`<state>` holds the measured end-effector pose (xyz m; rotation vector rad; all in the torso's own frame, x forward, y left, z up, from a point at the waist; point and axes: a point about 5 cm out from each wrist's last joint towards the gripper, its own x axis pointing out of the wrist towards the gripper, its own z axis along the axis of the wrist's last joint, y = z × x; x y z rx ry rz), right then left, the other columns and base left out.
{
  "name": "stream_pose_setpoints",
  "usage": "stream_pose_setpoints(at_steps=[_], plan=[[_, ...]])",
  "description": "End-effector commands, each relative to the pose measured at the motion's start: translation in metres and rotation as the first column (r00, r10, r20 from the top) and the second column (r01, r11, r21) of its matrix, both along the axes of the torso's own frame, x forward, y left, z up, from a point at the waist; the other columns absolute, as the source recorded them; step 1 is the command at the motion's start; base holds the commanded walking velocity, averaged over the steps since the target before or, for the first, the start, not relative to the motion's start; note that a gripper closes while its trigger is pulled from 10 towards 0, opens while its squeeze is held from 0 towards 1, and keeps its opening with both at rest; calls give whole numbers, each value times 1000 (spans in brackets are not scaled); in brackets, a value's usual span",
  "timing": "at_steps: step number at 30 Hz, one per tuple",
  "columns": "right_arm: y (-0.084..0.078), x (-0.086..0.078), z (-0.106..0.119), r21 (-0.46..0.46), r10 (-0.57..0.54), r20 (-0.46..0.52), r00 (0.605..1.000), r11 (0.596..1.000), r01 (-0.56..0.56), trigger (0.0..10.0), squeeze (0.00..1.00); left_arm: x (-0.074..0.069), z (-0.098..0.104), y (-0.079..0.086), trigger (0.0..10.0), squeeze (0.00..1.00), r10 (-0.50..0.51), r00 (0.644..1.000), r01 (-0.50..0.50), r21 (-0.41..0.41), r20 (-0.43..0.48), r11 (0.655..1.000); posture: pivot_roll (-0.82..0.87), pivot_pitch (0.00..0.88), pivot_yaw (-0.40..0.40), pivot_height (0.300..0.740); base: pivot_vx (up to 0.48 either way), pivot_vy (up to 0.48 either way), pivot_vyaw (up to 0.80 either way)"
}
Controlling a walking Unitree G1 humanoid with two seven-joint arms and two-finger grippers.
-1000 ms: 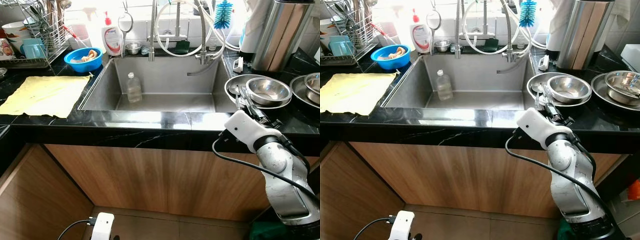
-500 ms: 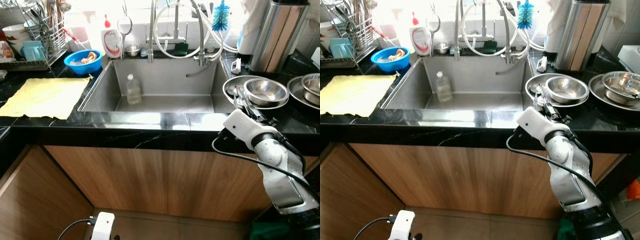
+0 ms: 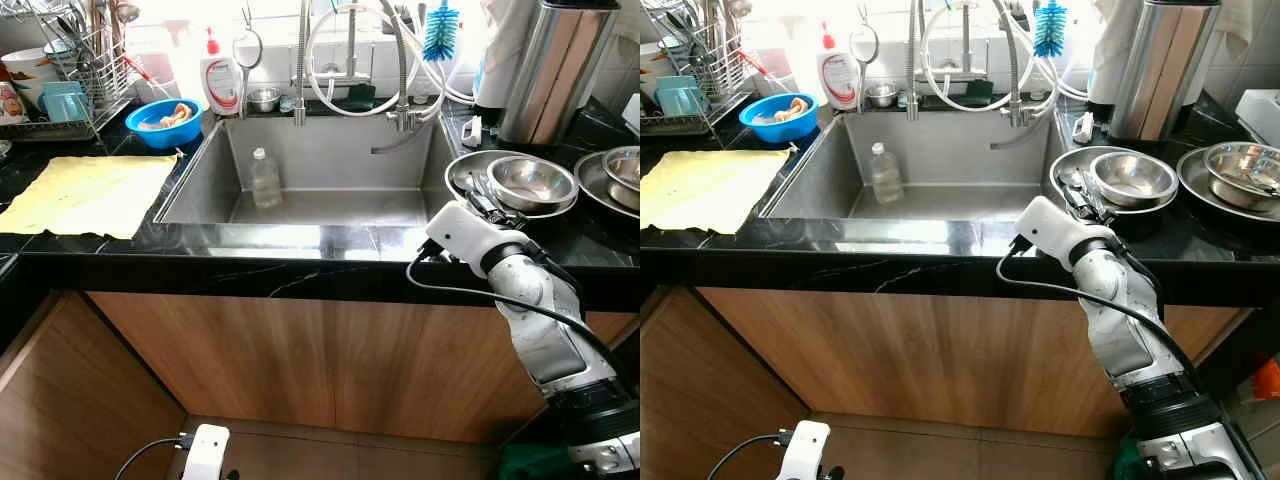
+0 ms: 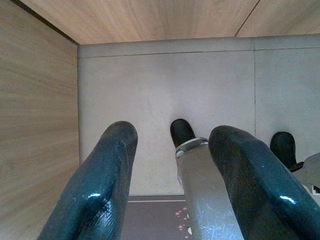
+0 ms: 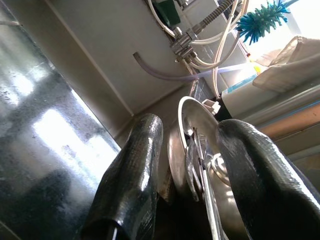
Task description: Kitchen organization
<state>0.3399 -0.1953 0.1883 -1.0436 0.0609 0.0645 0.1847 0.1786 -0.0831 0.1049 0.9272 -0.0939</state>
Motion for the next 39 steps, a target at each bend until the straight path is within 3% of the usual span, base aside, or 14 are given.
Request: stream_pose_setpoints(at_steps=[1, 16, 17, 18, 19, 20, 39], plan=[[5, 2, 1, 4, 17, 8, 1000, 1000, -17, 10000, 0, -3, -1, 4, 10000, 0, -16, 1000, 16, 24, -17, 1000, -203, 0, 90, 740, 0, 0, 0], [1, 3, -2, 13, -49, 1, 999, 999, 49, 10000, 0, -2, -1, 3, 10000, 0, -24, 1000, 24, 25, -15, 999, -201, 0, 93, 740, 0, 0, 0], [1, 3, -1, 8, -50, 3, 999, 999, 50, 8196, 0, -2, -1, 3, 10000, 0, -24, 1000, 24, 26, -15, 999, -200, 0, 93, 740, 0, 0, 0], [2, 3, 0, 5, -52, 6, 999, 999, 52, 4627, 0, -2, -1, 3, 10000, 0, -24, 1000, 24, 26, -14, 999, -198, 0, 93, 740, 0, 0, 0], [2, 3, 0, 7, -52, 7, 999, 999, 52, 4627, 0, -2, -1, 3, 10000, 0, -24, 1000, 24, 26, -14, 999, -198, 0, 93, 740, 0, 0, 0], [2, 3, 0, 9, -52, 7, 999, 999, 52, 0, 0, -2, -1, 3, 10000, 0, -23, 1000, 24, 26, -14, 999, -198, 0, 93, 740, 0, 0, 0], [2, 6, 1, 20, -60, 4, 998, 998, 60, 0, 0, 0, 0, 4, 10000, 0, -15, 1000, 16, 25, -13, 1000, -191, 0, 94, 740, 0, 0, 0]])
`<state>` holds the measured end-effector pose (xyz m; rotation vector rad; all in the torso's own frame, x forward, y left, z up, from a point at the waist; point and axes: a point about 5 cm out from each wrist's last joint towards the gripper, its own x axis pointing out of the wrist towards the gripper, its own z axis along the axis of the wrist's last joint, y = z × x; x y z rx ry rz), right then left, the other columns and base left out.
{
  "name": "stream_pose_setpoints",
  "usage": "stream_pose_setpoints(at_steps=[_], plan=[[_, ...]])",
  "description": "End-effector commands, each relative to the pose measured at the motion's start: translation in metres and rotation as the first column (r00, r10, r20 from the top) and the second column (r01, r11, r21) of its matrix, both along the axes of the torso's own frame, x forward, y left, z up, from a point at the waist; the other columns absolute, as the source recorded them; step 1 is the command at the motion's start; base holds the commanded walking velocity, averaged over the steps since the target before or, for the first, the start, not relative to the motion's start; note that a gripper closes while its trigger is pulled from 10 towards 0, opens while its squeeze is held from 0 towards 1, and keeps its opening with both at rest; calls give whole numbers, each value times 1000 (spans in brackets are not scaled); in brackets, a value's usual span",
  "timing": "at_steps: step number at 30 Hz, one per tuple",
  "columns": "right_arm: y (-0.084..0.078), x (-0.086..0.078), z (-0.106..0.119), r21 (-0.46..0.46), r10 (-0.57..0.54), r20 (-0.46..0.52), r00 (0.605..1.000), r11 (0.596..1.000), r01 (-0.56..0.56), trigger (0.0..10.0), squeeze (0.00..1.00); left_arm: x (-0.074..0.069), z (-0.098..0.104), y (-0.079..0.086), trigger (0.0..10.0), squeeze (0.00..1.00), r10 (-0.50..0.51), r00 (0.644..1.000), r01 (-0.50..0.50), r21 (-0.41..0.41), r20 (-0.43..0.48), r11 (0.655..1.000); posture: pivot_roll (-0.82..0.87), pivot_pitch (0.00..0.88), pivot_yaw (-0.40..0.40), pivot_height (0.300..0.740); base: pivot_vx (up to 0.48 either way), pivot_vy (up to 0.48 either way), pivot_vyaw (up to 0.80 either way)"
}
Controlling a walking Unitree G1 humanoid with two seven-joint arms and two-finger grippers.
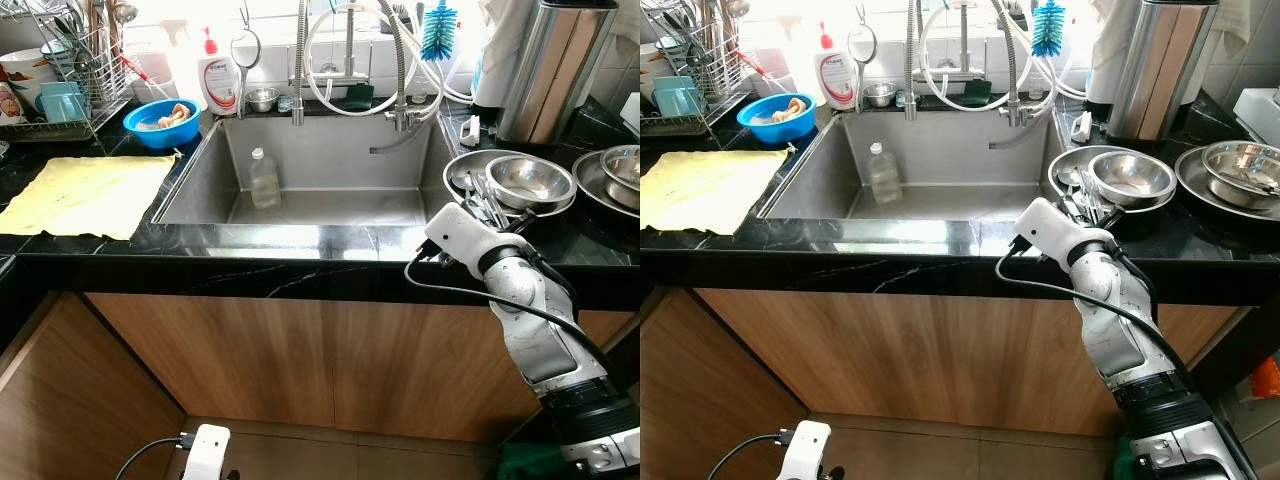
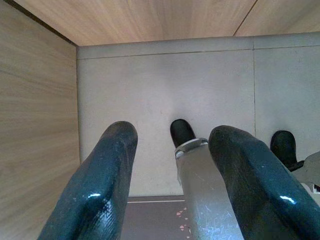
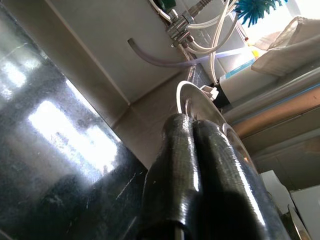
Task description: Kitchen organization
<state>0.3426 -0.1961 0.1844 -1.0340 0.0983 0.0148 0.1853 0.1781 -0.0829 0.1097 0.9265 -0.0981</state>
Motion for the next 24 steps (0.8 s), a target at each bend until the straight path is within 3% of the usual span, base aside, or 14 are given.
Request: stream_pose_setpoints(at_steps=[1, 8, 13, 17, 21, 24], plan=[[3, 4, 5, 15, 0, 16, 1000, 1000, 0, 0, 0, 0, 0, 5, 10000, 0, -8, 1000, 9, 22, -13, 1000, -191, 0, 94, 740, 0, 0, 0], [6, 5, 8, 28, 14, 34, 999, 999, -15, 0, 0, 1, 1, 7, 10000, 0, -6, 1000, 6, 27, -9, 1000, -190, 0, 95, 740, 0, 0, 0], [13, 5, 17, 115, 32, 103, 994, 992, -44, 0, 0, 1, 1, 8, 10000, 0, -4, 1000, 5, 29, -10, 1000, -187, 0, 95, 740, 0, 0, 0], [13, 6, 31, 106, 27, 179, 983, 993, -47, 0, 0, 1, 1, 8, 10000, 0, -1, 1000, 2, 28, -9, 1000, -186, 0, 95, 740, 0, 0, 0], [14, 5, 50, 11, 33, 279, 960, 999, -37, 0, 0, 2, 1, 9, 10000, 0, 1, 1000, -1, 28, -9, 1000, -186, 0, 96, 740, 0, 0, 0], [18, 5, 61, 40, 47, 324, 945, 997, -63, 0, 0, 2, 1, 9, 10000, 0, 2, 1000, -2, 31, -8, 1000, -190, 0, 97, 740, 0, 0, 0]])
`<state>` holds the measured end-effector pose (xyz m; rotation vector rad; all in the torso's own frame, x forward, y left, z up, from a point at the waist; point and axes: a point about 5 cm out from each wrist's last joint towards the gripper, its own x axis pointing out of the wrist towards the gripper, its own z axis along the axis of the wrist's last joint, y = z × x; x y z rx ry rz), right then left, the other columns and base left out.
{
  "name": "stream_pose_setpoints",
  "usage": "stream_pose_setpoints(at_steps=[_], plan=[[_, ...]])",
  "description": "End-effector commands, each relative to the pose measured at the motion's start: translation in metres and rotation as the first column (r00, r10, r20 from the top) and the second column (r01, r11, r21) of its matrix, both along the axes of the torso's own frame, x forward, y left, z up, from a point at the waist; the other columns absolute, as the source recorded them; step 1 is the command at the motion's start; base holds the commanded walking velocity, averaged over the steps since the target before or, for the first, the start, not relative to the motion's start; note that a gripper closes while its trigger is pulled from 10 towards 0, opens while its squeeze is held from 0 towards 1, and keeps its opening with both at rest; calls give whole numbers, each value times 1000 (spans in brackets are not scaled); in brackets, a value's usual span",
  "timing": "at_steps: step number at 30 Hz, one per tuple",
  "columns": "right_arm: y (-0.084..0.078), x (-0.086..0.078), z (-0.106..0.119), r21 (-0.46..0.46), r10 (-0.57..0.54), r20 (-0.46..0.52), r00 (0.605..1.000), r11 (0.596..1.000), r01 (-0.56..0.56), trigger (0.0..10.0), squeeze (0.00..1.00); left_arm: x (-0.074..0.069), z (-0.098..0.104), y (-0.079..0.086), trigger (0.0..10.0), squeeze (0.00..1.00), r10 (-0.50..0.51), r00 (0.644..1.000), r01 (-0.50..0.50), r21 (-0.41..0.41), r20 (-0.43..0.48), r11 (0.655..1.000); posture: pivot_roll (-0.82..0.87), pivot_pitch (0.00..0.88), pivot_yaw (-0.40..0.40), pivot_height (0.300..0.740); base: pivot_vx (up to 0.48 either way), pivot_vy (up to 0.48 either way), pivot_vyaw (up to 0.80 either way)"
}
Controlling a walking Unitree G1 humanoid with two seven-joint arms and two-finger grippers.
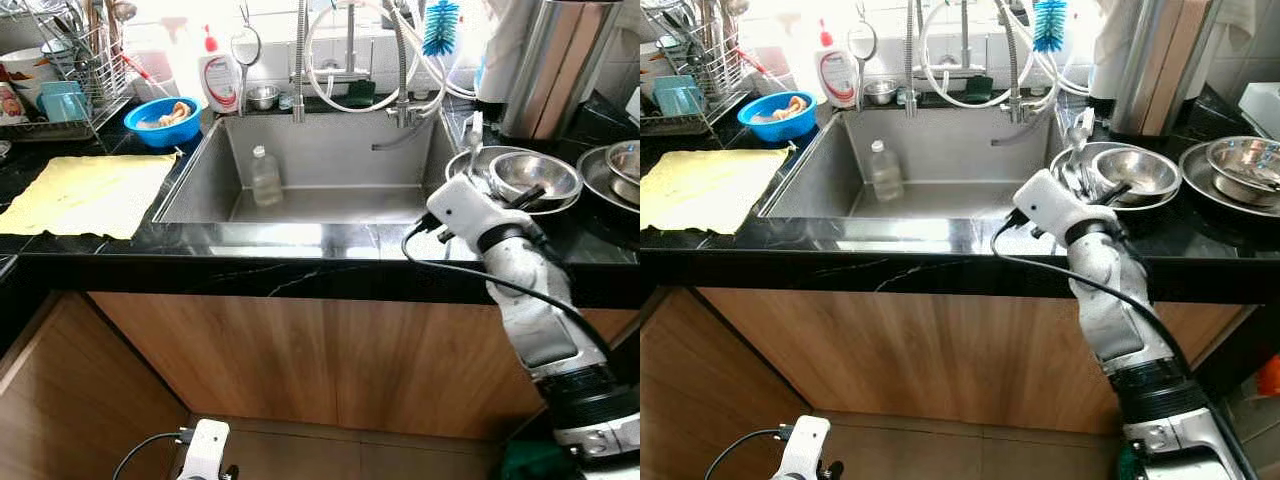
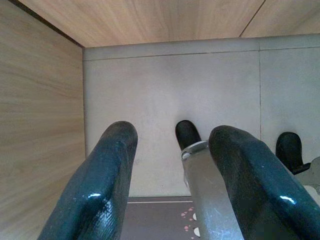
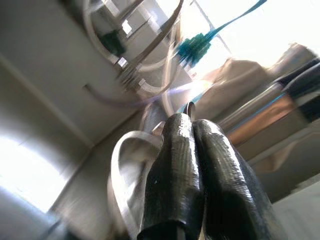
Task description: Kitchen organization
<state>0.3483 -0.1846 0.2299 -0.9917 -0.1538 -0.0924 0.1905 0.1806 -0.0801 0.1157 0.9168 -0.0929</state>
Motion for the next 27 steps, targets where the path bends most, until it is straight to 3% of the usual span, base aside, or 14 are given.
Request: stream_pose_setpoints(at_steps=[1, 2, 3, 5, 6, 7, 10, 15, 18, 22, 26, 27], plan=[[11, 0, 15, 22, 72, 53, 996, 997, -73, 9294, 0, -4, -1, 6, 10000, 0, 2, 1000, -1, 24, -18, 1000, -190, 0, 97, 740, 0, 0, 0], [13, 1, 14, 24, 87, 44, 995, 996, -89, 9294, 0, -4, -1, 6, 10000, 0, 2, 1000, -2, 23, -18, 1000, -190, 0, 97, 740, 0, 0, 0], [19, 2, 12, 28, 142, 27, 990, 989, -143, 10000, 0, -3, -1, 6, 10000, 0, 2, 1000, -2, 24, -17, 1000, -191, 0, 98, 740, 0, 0, 0], [31, 3, 8, 65, 244, -18, 970, 968, -243, 10000, 0, -3, -1, 6, 10000, 0, 2, 1000, -1, 23, -16, 1000, -192, 0, 97, 740, 0, 0, 0], [36, 5, 9, 152, 294, -39, 955, 946, -285, 10000, 0, -3, -1, 6, 10000, 0, 2, 1000, -2, 23, -15, 1000, -192, 0, 97, 740, 0, 0, 0], [37, 5, 9, 179, 310, -45, 950, 938, -297, 10000, 0, -3, -1, 6, 10000, 0, 3, 1000, -2, 23, -15, 1000, -192, 0, 97, 740, 0, 0, 0], [35, 16, 9, 287, 350, -108, 930, 907, -308, 10000, 0, -2, -1, 6, 10000, 0, 5, 1000, -4, 23, -13, 1000, -194, 0, 97, 740, 0, 0, 0], [29, 26, 11, 344, 361, -133, 923, 890, -299, 10000, 0, -3, -1, 6, 10000, 0, 8, 1000, -8, 24, -13, 1000, -189, 0, 93, 740, 0, 0, 0], [27, 35, 5, 469, 401, -180, 898, 837, -280, 10000, 0, -3, -1, 7, 10000, 0, 10, 1000, -9, 24, -15, 1000, -185, 0, 92, 740, 0, 0, 0], [19, 44, -3, 507, 363, -226, 904, 836, -208, 10000, 0, -3, -1, 7, 10000, 0, 11, 1000, -10, 25, -16, 1000, -173, 0, 88, 740, 0, 0, 0], [21, 49, -5, 568, 397, -224, 890, 795, -212, 10000, 0, -4, -2, 7, 10000, 0, 11, 1000, -11, 27, -16, 1000, -173, 0, 89, 740, 0, 0, 0], [21, 51, -9, 555, 380, -243, 892, 809, -193, 10000, 0, -5, -2, 7, 10000, 0, 11, 1000, -11, 28, -18, 1000, -171, 0, 88, 740, 0, 0, 0]])
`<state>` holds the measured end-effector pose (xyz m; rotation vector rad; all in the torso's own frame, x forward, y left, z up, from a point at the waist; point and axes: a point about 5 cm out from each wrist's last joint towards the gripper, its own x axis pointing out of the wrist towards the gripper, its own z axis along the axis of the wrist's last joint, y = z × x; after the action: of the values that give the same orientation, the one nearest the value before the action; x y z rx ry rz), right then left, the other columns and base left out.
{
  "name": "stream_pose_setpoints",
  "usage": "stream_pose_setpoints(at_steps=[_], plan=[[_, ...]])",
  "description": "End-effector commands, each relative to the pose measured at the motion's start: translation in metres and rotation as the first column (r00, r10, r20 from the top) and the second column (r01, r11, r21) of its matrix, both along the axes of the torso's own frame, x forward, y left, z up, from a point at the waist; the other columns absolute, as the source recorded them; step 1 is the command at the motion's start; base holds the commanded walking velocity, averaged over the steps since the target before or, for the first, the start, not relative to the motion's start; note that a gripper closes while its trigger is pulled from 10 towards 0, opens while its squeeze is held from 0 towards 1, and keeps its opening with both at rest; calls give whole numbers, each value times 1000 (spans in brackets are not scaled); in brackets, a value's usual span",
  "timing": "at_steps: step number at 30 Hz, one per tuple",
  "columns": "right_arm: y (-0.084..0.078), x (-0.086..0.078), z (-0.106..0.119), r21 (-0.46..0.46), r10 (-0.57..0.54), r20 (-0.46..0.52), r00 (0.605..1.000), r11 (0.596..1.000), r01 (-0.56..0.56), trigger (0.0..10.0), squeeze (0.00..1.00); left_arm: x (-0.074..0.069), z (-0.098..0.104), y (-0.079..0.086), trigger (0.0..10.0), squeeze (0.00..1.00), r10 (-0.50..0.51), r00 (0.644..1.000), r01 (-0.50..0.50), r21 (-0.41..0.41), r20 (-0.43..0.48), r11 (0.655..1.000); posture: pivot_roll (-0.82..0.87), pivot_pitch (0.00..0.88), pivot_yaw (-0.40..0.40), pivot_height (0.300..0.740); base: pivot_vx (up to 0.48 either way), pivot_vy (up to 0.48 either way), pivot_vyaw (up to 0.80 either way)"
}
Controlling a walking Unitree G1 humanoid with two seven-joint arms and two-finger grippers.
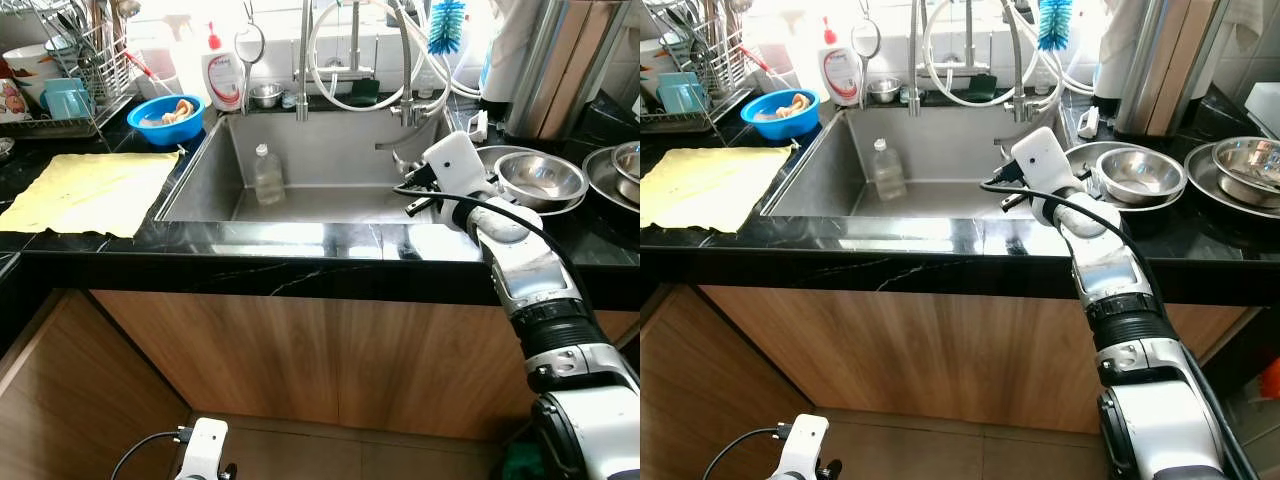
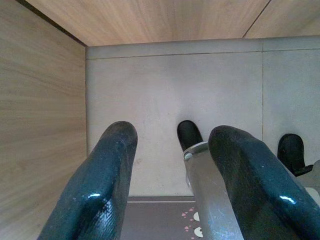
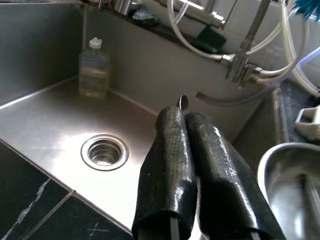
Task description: Kitchen organization
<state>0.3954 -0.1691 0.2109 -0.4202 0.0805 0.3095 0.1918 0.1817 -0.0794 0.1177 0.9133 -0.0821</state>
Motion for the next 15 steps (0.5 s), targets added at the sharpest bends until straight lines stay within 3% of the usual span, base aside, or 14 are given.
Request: stream_pose_setpoints(at_steps=[1, 15], plan=[[7, 4, 6, 22, 26, 9, 1000, 999, -27, 10000, 0, -6, -2, 7, 10000, 0, 3, 1000, -2, 22, -21, 1000, -169, 0, 87, 740, 0, 0, 0], [7, 2, -15, 25, 13, -47, 999, 1000, -11, 10000, 0, -7, -3, 5, 10000, 0, -9, 1000, 10, 20, -19, 1000, -165, 0, 89, 740, 0, 0, 0]])
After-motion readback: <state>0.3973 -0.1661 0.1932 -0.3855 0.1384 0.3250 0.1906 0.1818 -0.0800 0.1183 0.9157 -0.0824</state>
